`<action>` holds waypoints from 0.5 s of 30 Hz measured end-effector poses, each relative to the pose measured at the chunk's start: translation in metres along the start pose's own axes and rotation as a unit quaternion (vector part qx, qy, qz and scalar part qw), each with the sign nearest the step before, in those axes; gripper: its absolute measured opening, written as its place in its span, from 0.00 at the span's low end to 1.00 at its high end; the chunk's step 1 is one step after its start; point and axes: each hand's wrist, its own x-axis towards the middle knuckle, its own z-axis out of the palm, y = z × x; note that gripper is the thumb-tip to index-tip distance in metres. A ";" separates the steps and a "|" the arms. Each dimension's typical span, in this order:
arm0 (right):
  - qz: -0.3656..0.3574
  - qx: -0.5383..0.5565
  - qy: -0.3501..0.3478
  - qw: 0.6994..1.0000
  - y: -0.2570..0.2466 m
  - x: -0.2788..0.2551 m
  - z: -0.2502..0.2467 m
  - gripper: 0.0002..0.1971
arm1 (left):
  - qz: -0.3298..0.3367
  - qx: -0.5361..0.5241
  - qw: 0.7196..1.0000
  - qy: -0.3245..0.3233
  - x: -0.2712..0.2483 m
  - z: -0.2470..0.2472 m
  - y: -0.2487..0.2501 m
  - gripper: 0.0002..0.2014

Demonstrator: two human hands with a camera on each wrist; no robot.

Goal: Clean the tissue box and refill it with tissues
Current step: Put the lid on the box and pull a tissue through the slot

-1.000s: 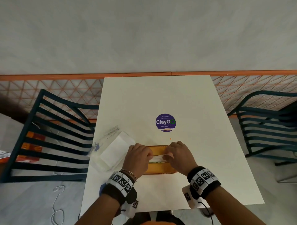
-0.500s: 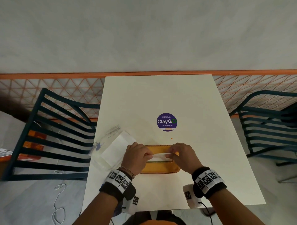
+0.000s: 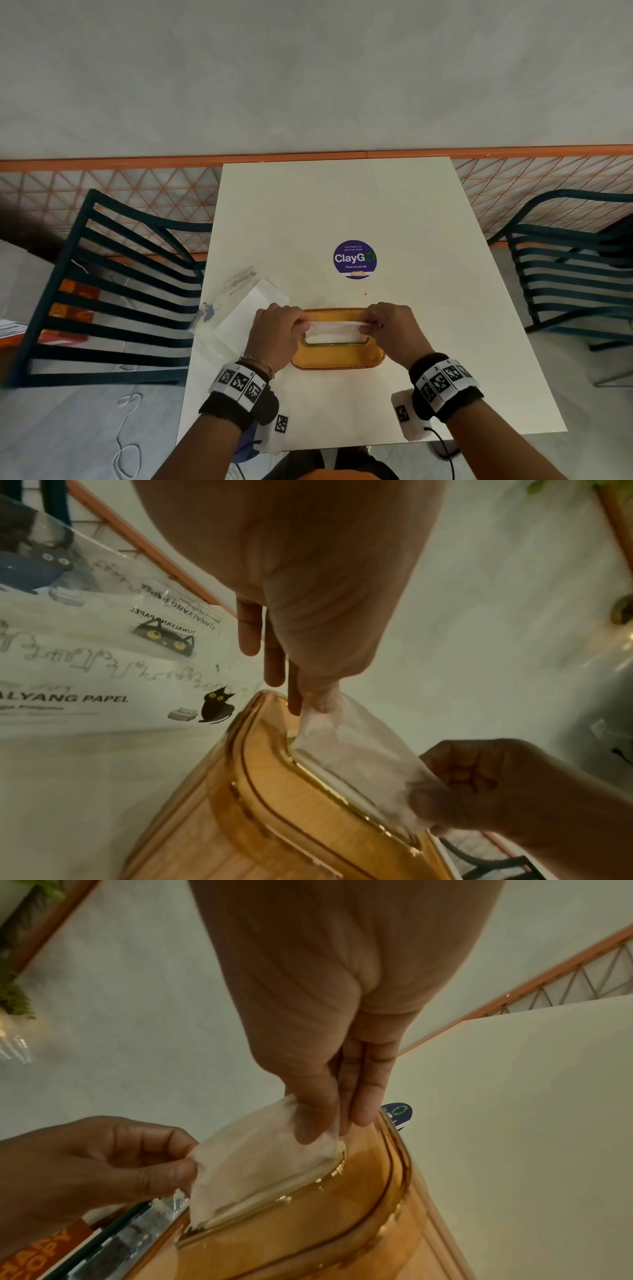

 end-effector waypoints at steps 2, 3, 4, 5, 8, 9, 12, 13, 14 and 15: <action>0.000 -0.001 0.003 1.000 -0.001 0.001 -0.002 0.06 | -0.005 -0.005 1.000 -0.015 -0.003 0.001 0.000 0.08; 0.000 -0.002 0.004 1.000 -0.001 0.001 -0.002 0.06 | -0.004 0.000 1.000 -0.017 -0.004 0.002 -0.001 0.08; -0.001 -0.005 0.004 1.000 0.000 0.000 -0.002 0.06 | -0.004 0.002 1.000 -0.016 -0.004 0.003 -0.002 0.08; 0.002 -0.008 0.001 1.000 0.000 0.000 -0.003 0.05 | -0.008 -0.004 1.000 -0.006 -0.005 0.003 -0.005 0.08; 0.006 -0.005 0.014 1.000 0.003 -0.001 -0.004 0.03 | -0.025 -0.028 0.999 0.006 -0.005 0.002 -0.006 0.07; 0.008 0.000 0.016 1.000 0.004 -0.002 -0.005 0.02 | -0.028 -0.033 0.999 0.007 -0.006 0.002 -0.007 0.07; 0.014 0.008 0.014 1.000 0.002 -0.003 -0.009 0.02 | -0.041 -0.050 0.998 0.006 -0.012 -0.001 -0.006 0.08; 0.015 0.012 0.016 1.000 0.002 -0.005 -0.012 0.03 | -0.046 -0.068 0.997 0.008 -0.015 0.000 -0.008 0.08; 0.016 0.016 0.022 1.000 0.002 -0.007 -0.016 0.05 | -0.057 -0.086 0.995 0.009 -0.018 -0.003 -0.008 0.08; 0.020 0.033 0.031 0.999 0.000 -0.009 -0.020 0.07 | -0.069 -0.114 0.991 0.018 -0.022 -0.003 -0.011 0.09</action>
